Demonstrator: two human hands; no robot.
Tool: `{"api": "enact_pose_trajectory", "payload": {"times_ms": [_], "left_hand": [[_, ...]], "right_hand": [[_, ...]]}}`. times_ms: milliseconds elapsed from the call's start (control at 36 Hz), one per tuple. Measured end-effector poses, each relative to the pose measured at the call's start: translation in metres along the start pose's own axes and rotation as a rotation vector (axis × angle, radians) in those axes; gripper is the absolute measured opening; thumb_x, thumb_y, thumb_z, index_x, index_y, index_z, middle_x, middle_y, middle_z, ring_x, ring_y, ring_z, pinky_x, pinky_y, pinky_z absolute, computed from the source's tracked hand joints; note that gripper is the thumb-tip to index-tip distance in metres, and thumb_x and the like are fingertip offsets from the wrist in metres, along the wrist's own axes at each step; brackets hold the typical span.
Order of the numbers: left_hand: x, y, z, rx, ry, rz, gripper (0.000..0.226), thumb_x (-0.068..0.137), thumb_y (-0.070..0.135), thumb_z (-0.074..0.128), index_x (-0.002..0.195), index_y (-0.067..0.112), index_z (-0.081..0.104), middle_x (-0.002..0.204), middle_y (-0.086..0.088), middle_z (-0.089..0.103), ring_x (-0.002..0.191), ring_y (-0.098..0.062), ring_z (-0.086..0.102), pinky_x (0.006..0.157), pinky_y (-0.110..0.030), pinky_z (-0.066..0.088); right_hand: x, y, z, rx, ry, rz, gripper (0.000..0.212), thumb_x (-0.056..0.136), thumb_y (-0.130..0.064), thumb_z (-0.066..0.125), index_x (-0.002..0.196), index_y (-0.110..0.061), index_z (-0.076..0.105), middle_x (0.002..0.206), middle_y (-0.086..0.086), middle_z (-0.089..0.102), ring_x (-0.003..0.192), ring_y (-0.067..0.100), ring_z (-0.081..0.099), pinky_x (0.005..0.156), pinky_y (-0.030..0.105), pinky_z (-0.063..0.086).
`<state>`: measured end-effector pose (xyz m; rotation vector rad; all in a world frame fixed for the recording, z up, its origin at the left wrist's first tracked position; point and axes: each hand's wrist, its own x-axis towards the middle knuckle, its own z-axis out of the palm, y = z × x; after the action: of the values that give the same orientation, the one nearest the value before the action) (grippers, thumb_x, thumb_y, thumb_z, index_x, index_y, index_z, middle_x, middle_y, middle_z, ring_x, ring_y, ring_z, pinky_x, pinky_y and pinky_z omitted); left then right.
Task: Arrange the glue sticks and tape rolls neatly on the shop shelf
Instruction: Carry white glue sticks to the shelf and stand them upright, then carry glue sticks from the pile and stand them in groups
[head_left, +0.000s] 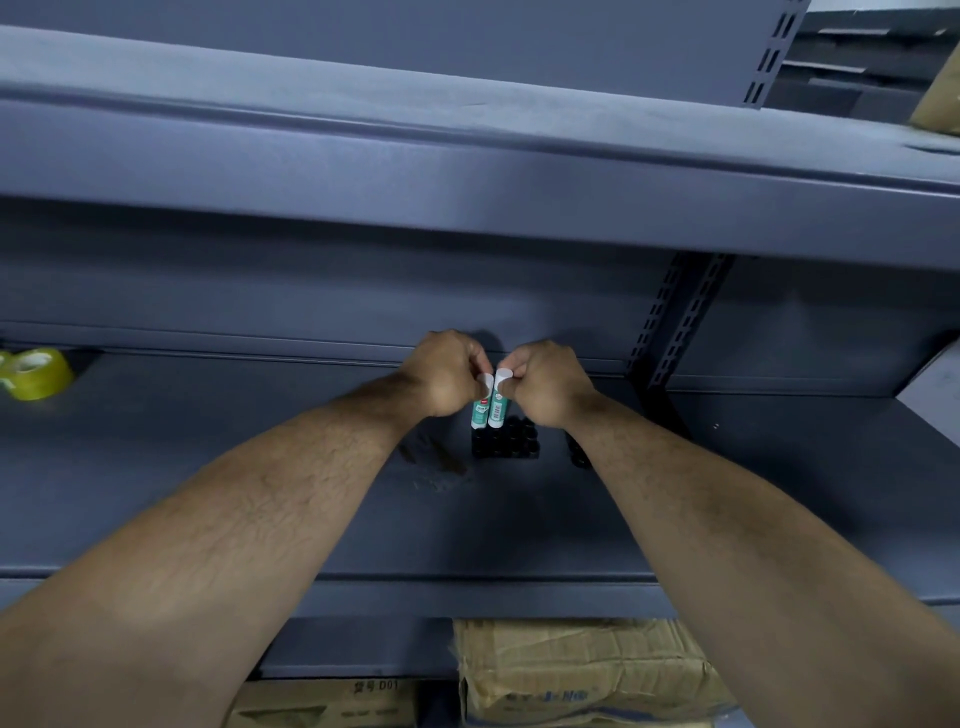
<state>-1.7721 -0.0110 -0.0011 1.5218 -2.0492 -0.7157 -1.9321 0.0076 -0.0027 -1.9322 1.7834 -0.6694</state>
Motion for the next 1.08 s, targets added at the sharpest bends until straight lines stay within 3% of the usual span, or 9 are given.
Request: {"api": "enact_pose_trajectory", "payload": {"times_ms": [444,500,556,611,639,694,778,889,1083], "left_hand": [[0.001,0.001,0.001,0.105,-0.004,0.037,0.008,0.084,0.012,0.073,0.086,0.02,0.073,0.082,0.009,0.069,0.083,-0.009,0.067,0.074,-0.019,0.049],[0.0,0.002,0.001,0.187,-0.017,0.064,0.009,0.087,0.016,0.067,0.093,0.022,0.072,0.089,0.008,0.07,0.086,-0.011,0.065,0.073,-0.019,0.045],[-0.001,0.002,0.0,0.258,-0.029,0.095,0.025,0.086,0.02,0.064,0.109,0.026,0.07,0.108,0.004,0.072,0.098,-0.015,0.065,0.078,-0.021,0.046],[-0.003,0.003,-0.003,0.292,-0.041,0.151,0.053,0.083,0.021,0.064,0.135,0.029,0.058,0.133,0.002,0.063,0.122,-0.019,0.057,0.095,-0.023,0.046],[-0.004,0.005,-0.006,0.316,-0.061,0.175,0.064,0.084,0.025,0.064,0.146,0.028,0.046,0.147,0.001,0.052,0.135,-0.019,0.047,0.107,-0.025,0.039],[-0.008,0.01,-0.013,0.409,-0.125,0.178,0.08,0.09,0.035,0.059,0.158,0.021,0.02,0.164,-0.001,0.021,0.151,-0.017,0.018,0.123,-0.034,0.015],[-0.016,0.015,-0.025,0.501,-0.158,0.146,0.087,0.093,0.042,0.053,0.16,0.021,0.001,0.167,0.002,-0.001,0.153,-0.014,-0.002,0.124,-0.04,-0.001],[-0.035,0.013,-0.042,0.5,-0.109,0.118,0.084,0.093,0.042,0.047,0.16,0.022,-0.001,0.167,0.004,-0.004,0.152,-0.012,-0.008,0.124,-0.04,-0.006],[-0.108,-0.007,-0.087,0.545,-0.039,-0.114,0.074,0.099,0.041,0.037,0.16,0.023,-0.002,0.166,0.007,-0.004,0.153,-0.011,-0.005,0.123,-0.037,-0.004]], "right_hand": [[0.001,-0.007,-0.002,-0.113,-0.079,0.017,0.013,0.088,-0.012,0.074,0.101,-0.016,0.074,0.097,0.002,0.073,0.086,0.015,0.069,0.082,0.033,0.059],[-0.003,-0.009,-0.003,-0.156,-0.095,0.011,0.017,0.087,-0.014,0.074,0.103,-0.018,0.072,0.096,0.0,0.072,0.087,0.016,0.069,0.082,0.035,0.059],[-0.01,-0.014,-0.006,-0.251,-0.101,-0.008,0.031,0.086,-0.015,0.072,0.115,-0.02,0.066,0.104,-0.001,0.069,0.095,0.019,0.067,0.083,0.036,0.058],[-0.019,-0.02,-0.011,-0.333,-0.1,-0.02,0.056,0.086,-0.014,0.068,0.139,-0.02,0.05,0.121,0.003,0.064,0.109,0.024,0.063,0.089,0.036,0.055],[-0.023,-0.023,-0.013,-0.358,-0.1,-0.02,0.067,0.086,-0.013,0.066,0.147,-0.02,0.041,0.131,0.005,0.061,0.117,0.025,0.06,0.094,0.036,0.053],[-0.029,-0.031,-0.016,-0.42,-0.092,-0.032,0.066,0.089,-0.015,0.064,0.15,-0.019,0.039,0.144,0.005,0.054,0.129,0.025,0.053,0.102,0.037,0.049],[-0.035,-0.04,-0.017,-0.492,-0.085,-0.027,0.055,0.095,-0.019,0.061,0.147,-0.018,0.043,0.152,0.003,0.044,0.139,0.024,0.042,0.108,0.035,0.042],[-0.043,-0.054,-0.019,-0.533,-0.109,-0.04,0.049,0.102,-0.028,0.051,0.149,-0.018,0.041,0.157,0.004,0.037,0.147,0.025,0.029,0.119,0.037,0.03],[-0.056,-0.091,0.001,-0.554,-0.206,-0.172,0.058,0.106,-0.044,0.035,0.159,-0.02,0.024,0.167,0.003,0.016,0.153,0.025,0.013,0.124,0.038,0.016]]}}
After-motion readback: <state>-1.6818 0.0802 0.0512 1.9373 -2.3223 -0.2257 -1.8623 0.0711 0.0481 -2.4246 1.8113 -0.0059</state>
